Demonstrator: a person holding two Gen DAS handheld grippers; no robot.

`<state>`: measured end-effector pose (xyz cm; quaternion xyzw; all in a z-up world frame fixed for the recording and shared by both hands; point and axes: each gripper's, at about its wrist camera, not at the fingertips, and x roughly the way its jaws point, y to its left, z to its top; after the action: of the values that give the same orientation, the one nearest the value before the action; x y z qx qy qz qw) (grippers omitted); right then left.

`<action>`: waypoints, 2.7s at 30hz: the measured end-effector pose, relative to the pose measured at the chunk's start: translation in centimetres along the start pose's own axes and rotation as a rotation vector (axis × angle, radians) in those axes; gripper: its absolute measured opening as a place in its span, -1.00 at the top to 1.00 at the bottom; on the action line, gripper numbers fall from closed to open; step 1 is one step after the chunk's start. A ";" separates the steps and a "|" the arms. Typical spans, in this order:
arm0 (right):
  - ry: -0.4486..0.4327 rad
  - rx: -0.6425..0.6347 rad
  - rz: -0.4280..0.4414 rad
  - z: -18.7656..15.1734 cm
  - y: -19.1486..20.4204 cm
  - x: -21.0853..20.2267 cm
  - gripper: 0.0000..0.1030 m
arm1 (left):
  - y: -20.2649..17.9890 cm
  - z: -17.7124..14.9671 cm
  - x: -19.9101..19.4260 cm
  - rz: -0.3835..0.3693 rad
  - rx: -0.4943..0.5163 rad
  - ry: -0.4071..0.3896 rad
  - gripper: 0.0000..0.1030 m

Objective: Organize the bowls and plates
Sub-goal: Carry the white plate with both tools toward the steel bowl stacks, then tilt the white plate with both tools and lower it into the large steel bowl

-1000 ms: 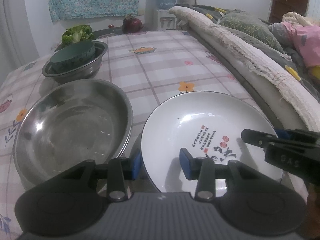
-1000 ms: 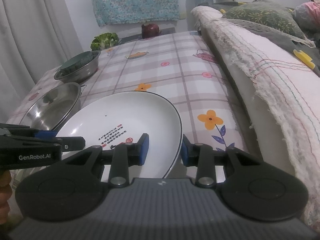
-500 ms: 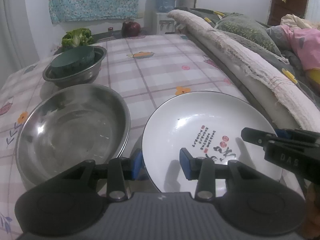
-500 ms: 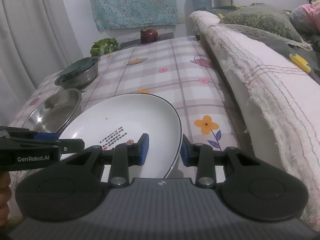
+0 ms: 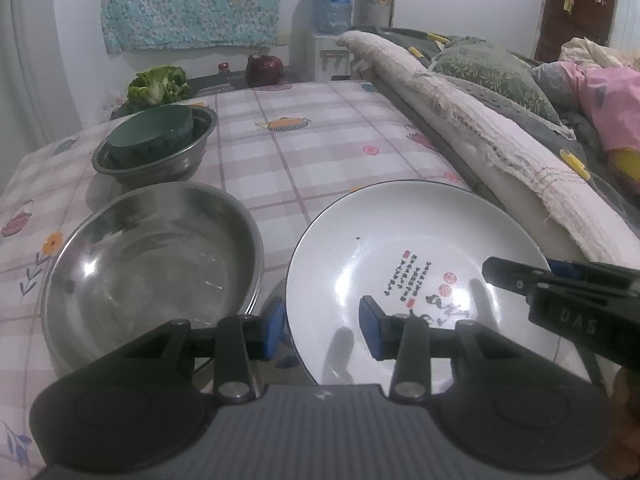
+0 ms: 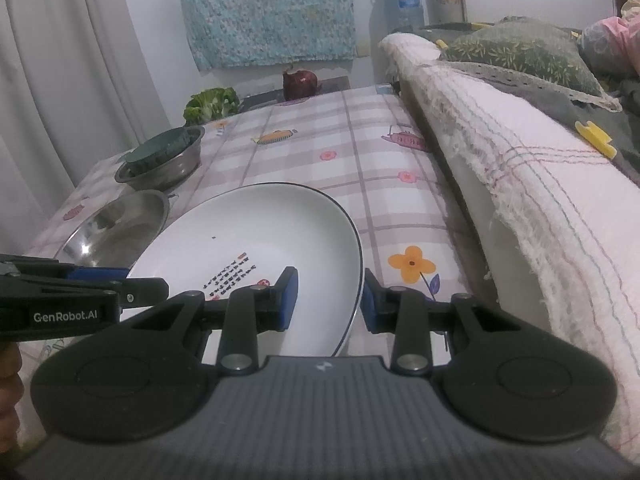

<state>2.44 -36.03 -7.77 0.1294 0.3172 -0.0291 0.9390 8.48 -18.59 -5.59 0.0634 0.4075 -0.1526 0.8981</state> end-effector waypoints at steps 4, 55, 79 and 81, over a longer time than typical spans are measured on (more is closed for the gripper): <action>-0.007 -0.004 0.000 0.2 0.2 -0.3 0.37 | 0.1 0.1 -0.4 -0.002 -0.002 -0.010 0.20; 0.005 0.056 0.054 3.2 6.5 3.1 0.26 | 9.8 1.1 -3.7 -0.062 -0.043 -0.187 -0.12; 0.055 0.147 0.108 -3.0 4.4 0.9 0.14 | 8.3 -5.2 -6.3 -0.083 -0.031 -0.052 -0.12; 0.049 0.154 0.123 -3.1 4.1 1.0 0.14 | 8.1 -5.3 -5.9 -0.087 -0.039 -0.040 -0.12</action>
<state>2.02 -31.25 -9.81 0.2209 0.3285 0.0074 0.9183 3.68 -8.40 -4.78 0.0251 0.3945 -0.1848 0.8998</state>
